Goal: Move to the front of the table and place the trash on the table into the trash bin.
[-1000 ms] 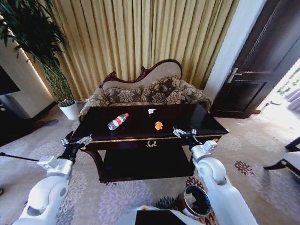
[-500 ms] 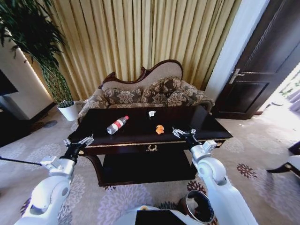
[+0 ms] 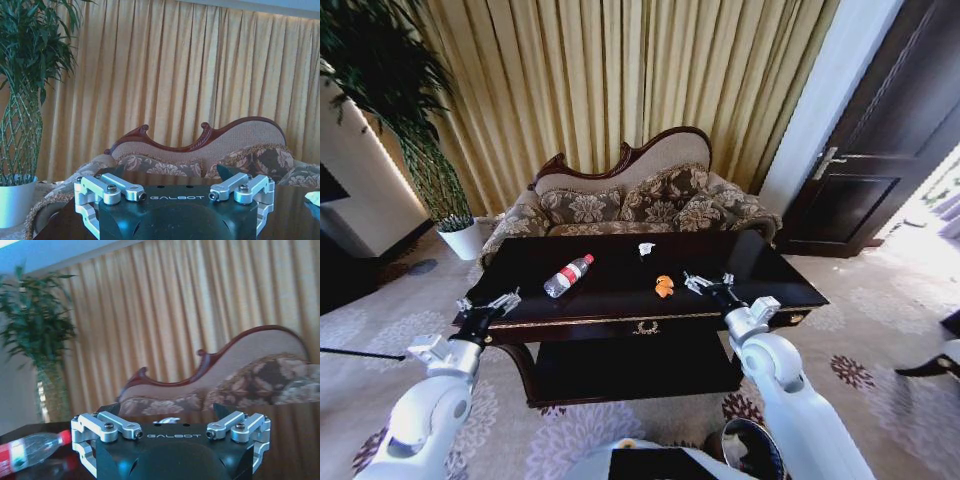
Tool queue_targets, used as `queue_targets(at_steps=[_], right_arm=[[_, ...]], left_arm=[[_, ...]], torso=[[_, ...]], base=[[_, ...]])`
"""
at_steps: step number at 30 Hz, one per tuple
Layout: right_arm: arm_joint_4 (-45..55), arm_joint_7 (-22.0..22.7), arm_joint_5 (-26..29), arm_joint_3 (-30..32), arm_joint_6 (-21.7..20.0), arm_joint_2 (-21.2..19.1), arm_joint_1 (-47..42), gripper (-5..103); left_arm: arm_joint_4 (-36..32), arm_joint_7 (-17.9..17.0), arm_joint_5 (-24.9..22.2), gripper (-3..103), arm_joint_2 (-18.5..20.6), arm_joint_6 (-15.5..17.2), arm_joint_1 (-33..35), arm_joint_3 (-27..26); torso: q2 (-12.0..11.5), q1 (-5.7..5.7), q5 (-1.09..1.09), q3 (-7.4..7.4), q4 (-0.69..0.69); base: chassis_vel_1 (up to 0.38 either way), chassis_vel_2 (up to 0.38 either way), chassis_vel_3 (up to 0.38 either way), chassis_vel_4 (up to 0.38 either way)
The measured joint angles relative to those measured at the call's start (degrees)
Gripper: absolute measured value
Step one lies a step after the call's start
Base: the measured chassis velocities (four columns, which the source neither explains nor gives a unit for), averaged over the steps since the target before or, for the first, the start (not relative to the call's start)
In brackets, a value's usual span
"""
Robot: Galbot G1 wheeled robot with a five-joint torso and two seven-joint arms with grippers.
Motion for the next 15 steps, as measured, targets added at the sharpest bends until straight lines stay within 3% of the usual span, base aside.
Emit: queue_targets(at_steps=[7, 10, 13, 15], right_arm=[[-4.94, -4.74, 5.27, -3.53, 3.3, -8.31, 4.01, 100], [-5.69, -5.49, 6.52, -4.56, 3.83, -9.91, 4.91, 100], [-9.19, -7.34, 8.21, -9.71, 5.05, -14.17, 10.47, 100], [-10.1, -7.5, 8.52, -11.04, 5.11, -14.6, 12.24, 100]], left_arm=[[-0.2, 0.05, -0.27, 100, -0.25, -0.34, 0.21, -0.2], [-0.24, 0.06, -0.28, 100, -0.35, -0.36, 0.19, -0.16], [-0.68, 0.07, -0.09, 100, -0.95, -0.49, 0.05, 0.55], [-0.9, 0.07, -0.01, 100, -1.11, -0.49, 0.06, 0.69]], torso=[[-0.01, 0.01, 0.01, 0.01, 0.01], [-0.01, 0.01, 0.0, 0.01, 0.01], [0.0, 0.0, 0.0, 0.01, -0.01], [0.0, 0.0, 0.01, 0.01, 0.0]], base=[[0.0, 0.0, 0.0, 0.0], [0.0, 0.0, 0.0, 0.0], [0.0, 0.0, 0.0, 0.0], [0.0, 0.0, 0.0, 0.0]])
